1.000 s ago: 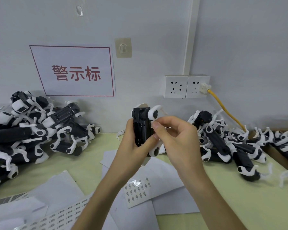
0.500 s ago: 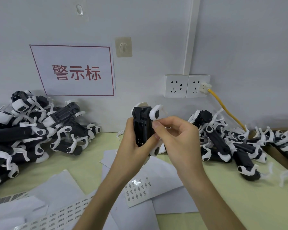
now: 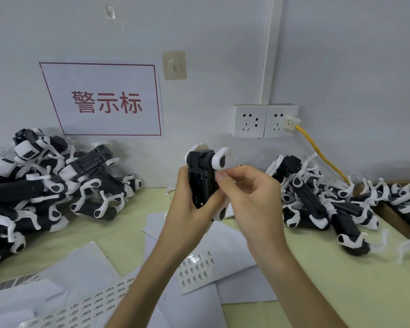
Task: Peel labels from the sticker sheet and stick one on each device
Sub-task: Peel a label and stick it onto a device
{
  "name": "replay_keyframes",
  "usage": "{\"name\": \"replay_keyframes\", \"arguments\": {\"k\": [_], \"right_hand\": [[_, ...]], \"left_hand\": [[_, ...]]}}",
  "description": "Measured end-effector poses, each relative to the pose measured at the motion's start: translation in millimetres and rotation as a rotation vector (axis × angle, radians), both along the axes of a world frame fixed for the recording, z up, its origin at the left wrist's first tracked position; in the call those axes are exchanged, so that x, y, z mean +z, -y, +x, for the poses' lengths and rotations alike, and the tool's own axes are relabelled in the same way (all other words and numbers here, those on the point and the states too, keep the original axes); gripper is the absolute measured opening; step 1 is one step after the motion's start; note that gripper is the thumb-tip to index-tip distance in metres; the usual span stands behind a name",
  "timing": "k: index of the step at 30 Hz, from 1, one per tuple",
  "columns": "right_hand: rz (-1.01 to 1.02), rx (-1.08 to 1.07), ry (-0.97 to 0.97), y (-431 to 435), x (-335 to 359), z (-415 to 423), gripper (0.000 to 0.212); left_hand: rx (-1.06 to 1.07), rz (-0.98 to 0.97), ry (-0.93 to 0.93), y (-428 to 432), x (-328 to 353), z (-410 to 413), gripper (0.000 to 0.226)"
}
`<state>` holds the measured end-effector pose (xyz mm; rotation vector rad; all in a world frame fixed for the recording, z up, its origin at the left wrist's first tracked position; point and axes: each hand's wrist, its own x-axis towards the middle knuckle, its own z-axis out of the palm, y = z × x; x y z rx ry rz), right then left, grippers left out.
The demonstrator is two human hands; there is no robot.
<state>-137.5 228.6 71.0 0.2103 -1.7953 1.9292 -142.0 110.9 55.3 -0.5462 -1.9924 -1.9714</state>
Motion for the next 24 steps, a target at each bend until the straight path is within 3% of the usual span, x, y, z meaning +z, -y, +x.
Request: {"name": "replay_keyframes", "arguments": {"k": [6, 12, 17, 21, 24], "right_hand": [[-0.058, 0.045, 0.053, -1.8, -1.7, -1.7, 0.010], [-0.118, 0.369, 0.272, -17.0, 4.2, -6.6, 0.032], [-0.106, 0.479, 0.200, -18.6, 6.0, -7.9, 0.026], [0.056, 0.373, 0.098, -16.7, 5.5, -5.0, 0.058], [0.111, 0.351, 0.061, -15.5, 5.0, -3.3, 0.060]], "left_hand": [[-0.017, -0.020, 0.015, 2.6, 0.5, -0.2, 0.024], [-0.130, 0.006, 0.112, 12.6, 3.1, -2.1, 0.032], [-0.244, 0.070, 0.217, 16.8, 3.0, -3.9, 0.034], [-0.247, -0.031, 0.208, 14.0, 4.4, -1.5, 0.043], [-0.227, -0.071, 0.202, 11.4, 3.9, -0.6, 0.047]]}}
